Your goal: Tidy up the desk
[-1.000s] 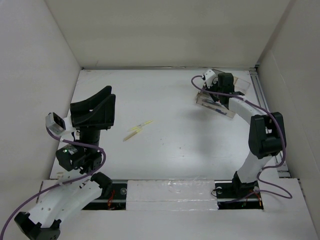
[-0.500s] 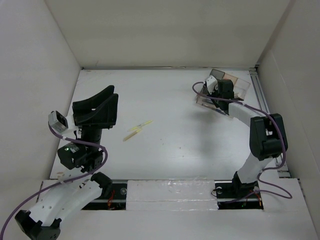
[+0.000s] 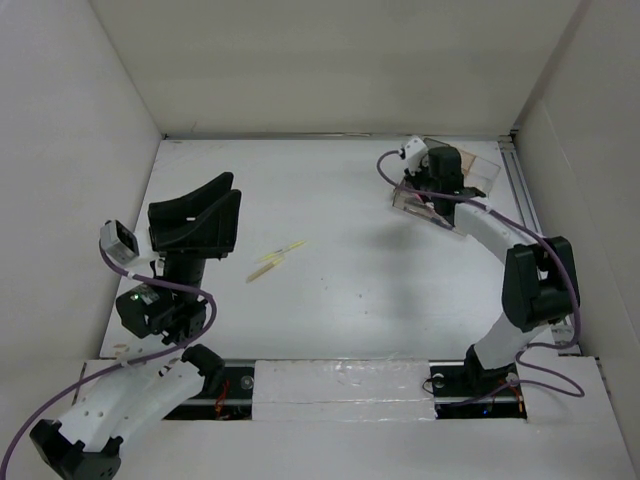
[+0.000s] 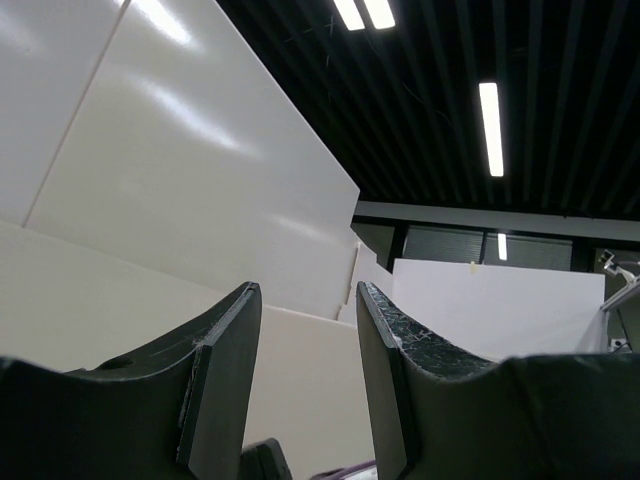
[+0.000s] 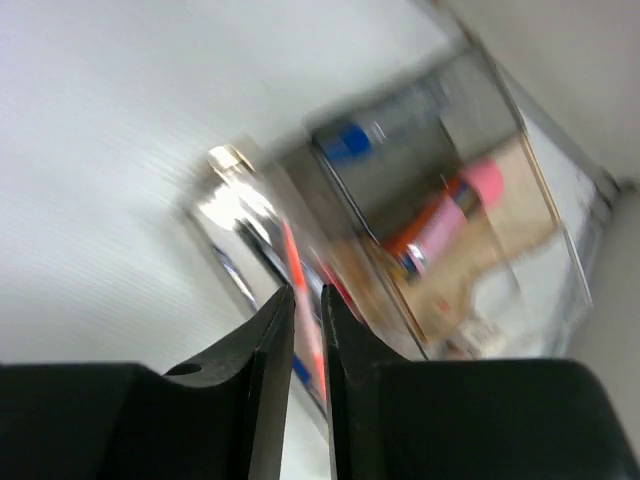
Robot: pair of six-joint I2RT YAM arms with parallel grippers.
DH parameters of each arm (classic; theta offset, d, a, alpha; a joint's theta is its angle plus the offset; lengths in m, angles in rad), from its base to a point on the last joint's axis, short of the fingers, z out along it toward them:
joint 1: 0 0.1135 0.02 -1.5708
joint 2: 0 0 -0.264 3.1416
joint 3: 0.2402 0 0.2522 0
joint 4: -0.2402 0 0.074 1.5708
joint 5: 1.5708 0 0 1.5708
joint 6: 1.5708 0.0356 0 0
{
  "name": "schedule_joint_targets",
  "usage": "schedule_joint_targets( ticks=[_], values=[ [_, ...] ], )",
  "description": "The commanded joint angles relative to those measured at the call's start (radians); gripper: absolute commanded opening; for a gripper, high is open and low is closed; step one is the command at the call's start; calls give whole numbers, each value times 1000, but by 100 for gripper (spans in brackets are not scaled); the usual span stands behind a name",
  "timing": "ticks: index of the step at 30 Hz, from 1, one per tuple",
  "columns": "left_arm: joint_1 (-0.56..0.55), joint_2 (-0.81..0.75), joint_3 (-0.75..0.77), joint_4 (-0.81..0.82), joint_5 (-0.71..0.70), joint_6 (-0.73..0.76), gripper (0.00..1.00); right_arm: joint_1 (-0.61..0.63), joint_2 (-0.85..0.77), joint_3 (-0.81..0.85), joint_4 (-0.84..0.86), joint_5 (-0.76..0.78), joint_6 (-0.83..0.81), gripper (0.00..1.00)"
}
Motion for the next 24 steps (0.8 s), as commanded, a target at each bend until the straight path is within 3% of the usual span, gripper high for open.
schedule_joint_targets(
  ticks=[1, 2, 5, 10, 12, 13, 16, 20, 24],
  values=[
    [-5, 8, 34, 57, 37, -12, 39, 124, -35, 133, -75, -165, 22, 21],
    [-5, 11, 47, 55, 54, -18, 39, 227, 15, 200, -130, -176, 54, 8],
    [-5, 14, 70, 47, 82, -23, 39, 331, 60, 238, -153, -159, 94, 0],
    [-57, 11, 134, 0, 84, 27, 39, 460, 189, 244, -60, -260, 133, 0],
    [-95, 20, 183, -46, 73, 82, 39, 507, 224, 256, -23, -288, 134, 7],
    [-132, 39, 204, -61, 74, 98, 39, 523, 264, 284, -17, -295, 130, 18],
    [-181, 104, 330, -168, 93, 182, 39, 582, 331, 356, -66, -286, 78, 34],
    [-229, 163, 476, -343, 113, 232, 39, 615, 439, 477, -133, -272, 38, 38],
    [-229, 175, 542, -388, 130, 227, 39, 624, 479, 522, -161, -292, 24, 38]
  ],
)
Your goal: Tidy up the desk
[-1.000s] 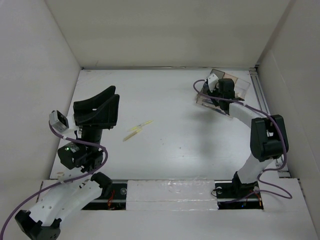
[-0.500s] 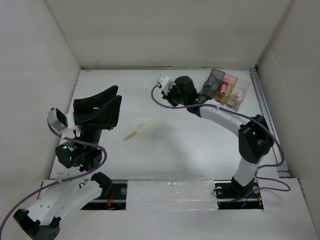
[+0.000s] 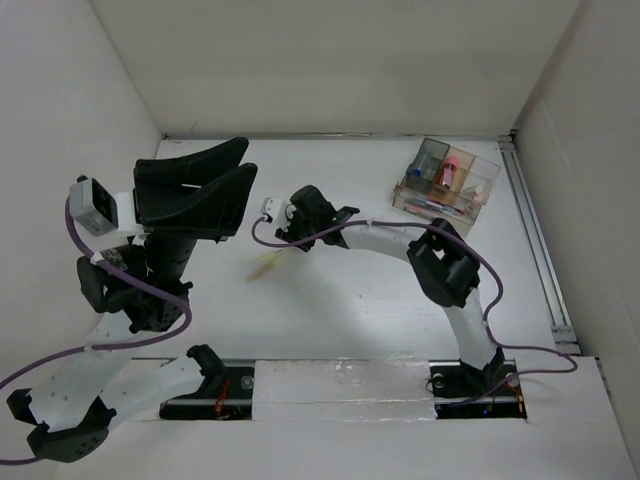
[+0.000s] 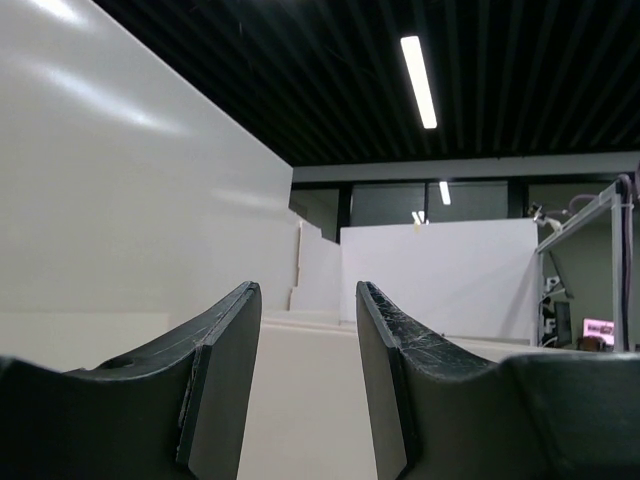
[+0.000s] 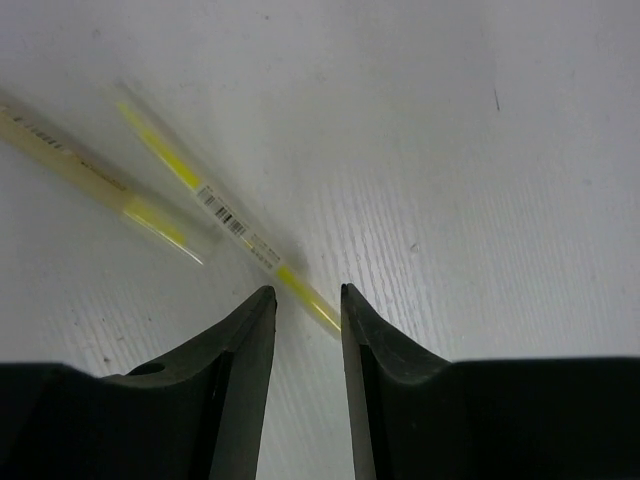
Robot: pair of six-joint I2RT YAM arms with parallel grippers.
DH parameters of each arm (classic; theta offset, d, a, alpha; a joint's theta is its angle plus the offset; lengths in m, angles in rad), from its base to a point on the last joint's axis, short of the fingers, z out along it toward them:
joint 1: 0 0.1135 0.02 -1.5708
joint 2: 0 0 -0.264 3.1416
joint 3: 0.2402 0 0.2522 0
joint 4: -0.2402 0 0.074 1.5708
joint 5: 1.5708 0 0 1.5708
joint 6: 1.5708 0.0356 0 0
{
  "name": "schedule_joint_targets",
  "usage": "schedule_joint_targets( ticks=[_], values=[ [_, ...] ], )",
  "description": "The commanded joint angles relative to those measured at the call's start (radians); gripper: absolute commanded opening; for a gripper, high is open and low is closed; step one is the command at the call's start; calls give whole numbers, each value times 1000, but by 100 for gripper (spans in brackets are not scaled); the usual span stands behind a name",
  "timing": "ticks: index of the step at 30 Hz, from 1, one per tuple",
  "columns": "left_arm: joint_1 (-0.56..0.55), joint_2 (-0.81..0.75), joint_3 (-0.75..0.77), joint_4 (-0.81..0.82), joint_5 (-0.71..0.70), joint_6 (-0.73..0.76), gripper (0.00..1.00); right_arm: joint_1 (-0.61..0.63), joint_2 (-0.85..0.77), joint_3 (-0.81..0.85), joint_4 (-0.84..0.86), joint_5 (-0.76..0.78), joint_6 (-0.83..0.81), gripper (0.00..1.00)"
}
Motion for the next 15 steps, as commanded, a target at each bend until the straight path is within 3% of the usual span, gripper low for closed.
schedule_joint_targets(
  ticks=[1, 8, 15],
  values=[
    [-6, 5, 61, -72, 33, 36, 39, 12, -3, 72, -10, -33, -34, 38],
    [-6, -6, 80, -121, 30, 58, 39, 44, 45, 118, -82, -1, -84, 40],
    [-76, -41, 41, -113, -27, 134, 40, 44, 105, 175, -150, 47, -127, 41]
  ],
)
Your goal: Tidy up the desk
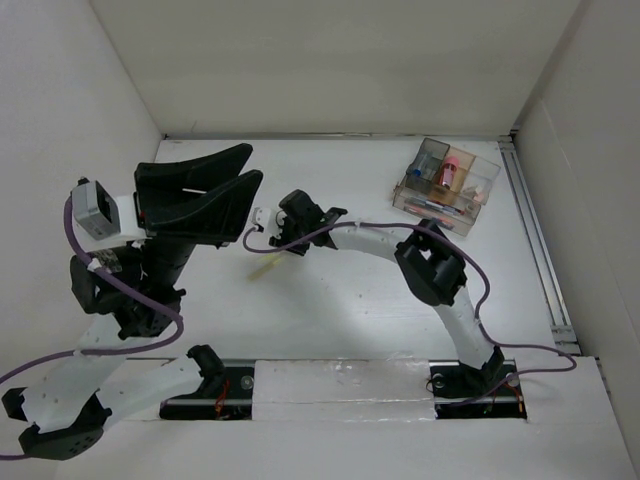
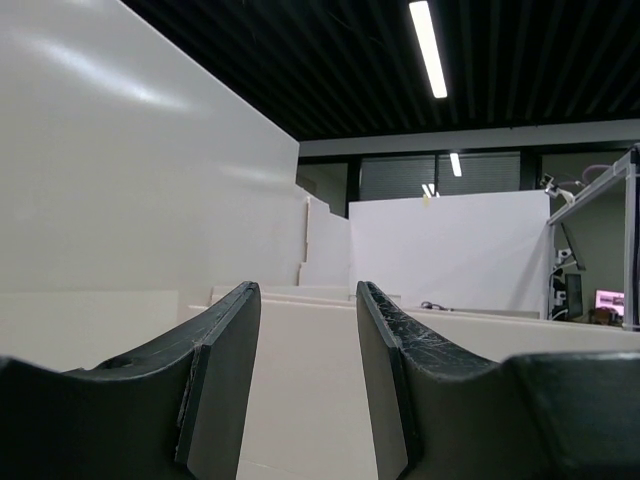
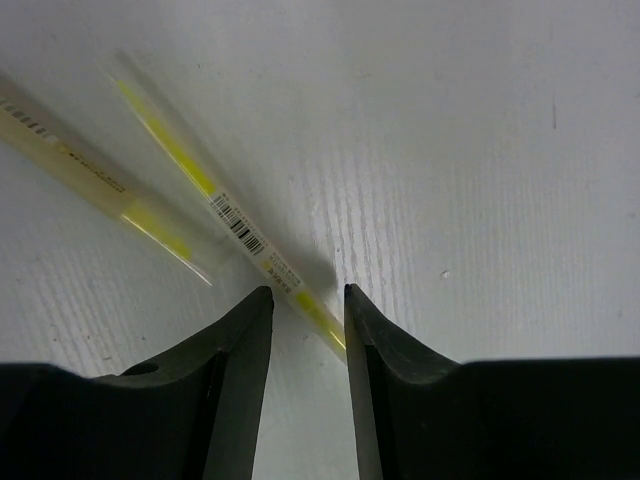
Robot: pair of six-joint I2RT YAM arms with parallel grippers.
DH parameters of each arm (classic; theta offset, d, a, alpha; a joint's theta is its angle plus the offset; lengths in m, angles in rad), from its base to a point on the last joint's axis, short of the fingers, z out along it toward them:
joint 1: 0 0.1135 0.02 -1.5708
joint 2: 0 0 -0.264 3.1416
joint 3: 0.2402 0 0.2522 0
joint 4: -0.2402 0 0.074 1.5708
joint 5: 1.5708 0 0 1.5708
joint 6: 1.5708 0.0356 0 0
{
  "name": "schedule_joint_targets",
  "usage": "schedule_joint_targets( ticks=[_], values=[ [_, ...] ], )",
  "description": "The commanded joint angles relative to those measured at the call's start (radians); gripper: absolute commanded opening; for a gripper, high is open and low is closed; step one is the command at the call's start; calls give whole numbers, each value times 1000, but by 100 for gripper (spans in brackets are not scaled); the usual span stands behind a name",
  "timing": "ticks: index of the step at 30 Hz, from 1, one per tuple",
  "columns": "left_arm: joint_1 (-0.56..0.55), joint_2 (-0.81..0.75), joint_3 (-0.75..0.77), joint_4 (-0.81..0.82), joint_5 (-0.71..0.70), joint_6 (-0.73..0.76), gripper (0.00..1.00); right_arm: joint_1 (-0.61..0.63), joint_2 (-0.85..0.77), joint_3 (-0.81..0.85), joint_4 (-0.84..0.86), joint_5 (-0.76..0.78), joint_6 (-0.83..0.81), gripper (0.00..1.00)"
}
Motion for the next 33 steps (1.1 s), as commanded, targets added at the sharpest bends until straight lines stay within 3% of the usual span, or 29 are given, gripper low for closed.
schedule_joint_targets(
  ticks=[1, 6, 7, 9, 10, 13, 15, 22, 26, 30, 33],
  values=[
    [-37, -29, 1, 30, -36, 76, 40, 6, 27, 62, -66, 31, -35, 40],
    [-93, -50, -11, 21, -76, 130, 40, -12, 62, 79, -70, 32, -37, 40],
    [-102, -53, -16, 23, -81, 149, 40, -12, 67, 78, -75, 35, -40, 33],
    [-112, -57, -16, 23, -84, 161, 40, -24, 70, 72, -78, 42, -40, 29],
    [-112, -60, -17, 20, -93, 163, 40, -36, 71, 64, -87, 42, -40, 20],
    [-112, -61, -28, 32, -95, 163, 40, -63, 47, 30, -89, 39, -37, 7],
    [-112, -57, -39, 50, -93, 167, 40, -72, 15, -13, -51, 37, -29, 1],
    [-112, -21, -71, 104, -127, 170, 40, -182, -175, -158, 92, -9, 24, 0],
    [-112, -14, -134, 203, -136, 172, 40, -260, -368, -313, 166, 31, 49, 0],
    [-112, -78, -349, 410, -185, 181, 40, -322, -520, -520, 358, 191, 84, 0],
    [-112, -145, -485, 578, -251, 187, 40, -368, -544, -591, 446, 320, 58, 0]
  ],
)
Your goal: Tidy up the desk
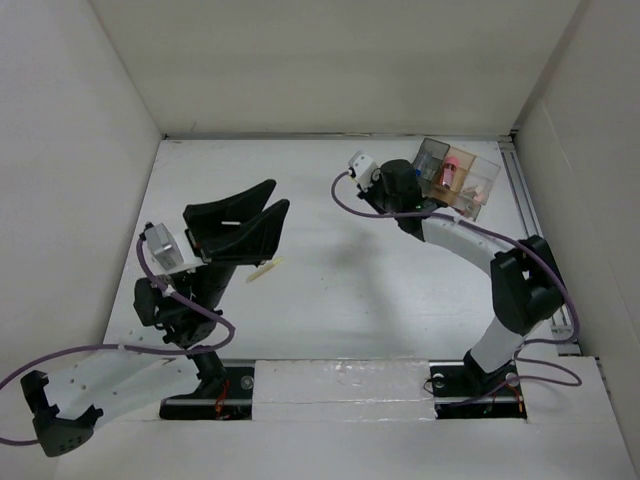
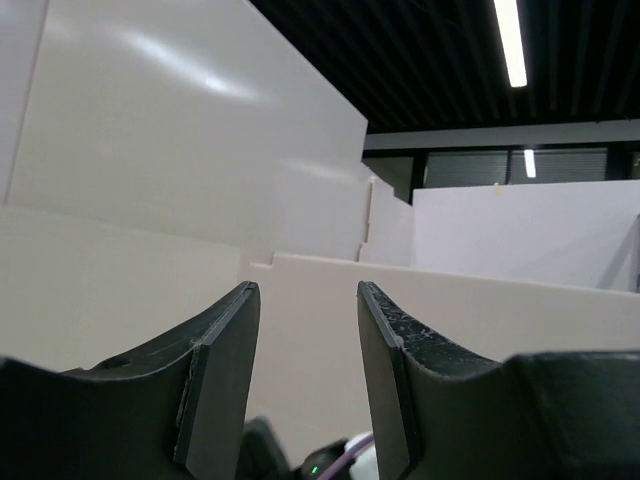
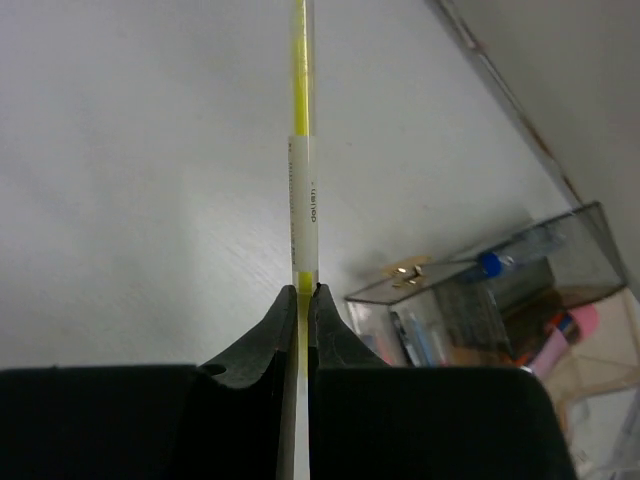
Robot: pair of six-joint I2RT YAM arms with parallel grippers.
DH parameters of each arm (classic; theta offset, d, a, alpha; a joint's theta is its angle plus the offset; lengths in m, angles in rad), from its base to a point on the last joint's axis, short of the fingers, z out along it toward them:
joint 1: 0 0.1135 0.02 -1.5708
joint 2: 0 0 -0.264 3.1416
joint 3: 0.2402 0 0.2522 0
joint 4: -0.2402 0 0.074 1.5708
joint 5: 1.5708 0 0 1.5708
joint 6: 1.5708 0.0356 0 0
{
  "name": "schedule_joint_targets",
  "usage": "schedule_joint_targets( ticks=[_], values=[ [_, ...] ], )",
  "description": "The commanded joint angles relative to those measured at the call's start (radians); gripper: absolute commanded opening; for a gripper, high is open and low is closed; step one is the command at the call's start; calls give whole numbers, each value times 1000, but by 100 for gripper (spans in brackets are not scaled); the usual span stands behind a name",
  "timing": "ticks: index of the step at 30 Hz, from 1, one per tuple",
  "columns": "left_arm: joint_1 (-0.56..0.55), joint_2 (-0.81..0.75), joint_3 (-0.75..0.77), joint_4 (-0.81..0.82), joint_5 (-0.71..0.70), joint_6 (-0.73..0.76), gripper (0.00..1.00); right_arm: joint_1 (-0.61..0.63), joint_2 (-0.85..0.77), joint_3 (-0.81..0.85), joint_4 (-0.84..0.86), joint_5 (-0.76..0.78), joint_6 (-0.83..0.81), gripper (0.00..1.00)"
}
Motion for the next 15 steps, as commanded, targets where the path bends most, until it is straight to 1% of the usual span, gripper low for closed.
schedule_joint_targets(
  ticks=[1, 3, 5, 7, 10, 11, 15],
  values=[
    [-5, -76, -96, 274, -80, 27, 40, -38, -3, -62, 169, 173, -2, 0],
    [-5, -119, -114, 262, -101, 52, 40, -76, 12, -66, 172, 213, -1, 0],
    [-5, -150, -119, 223, -105, 75, 41, -137, 9, -72, 177, 207, 12, 0],
    [-15, -187, -131, 218, -117, 89, 41, -197, -5, -75, 181, 176, 32, 0],
    [-63, -224, -156, 222, -159, 182, 41, -239, -12, -79, 171, 140, 42, 0],
    [-102, -228, -160, 225, -171, 207, 41, -254, -9, -92, 177, 144, 39, 0],
    [-202, -238, -160, 225, -248, 314, 41, -280, 15, -102, 186, 213, 18, 0]
  ],
)
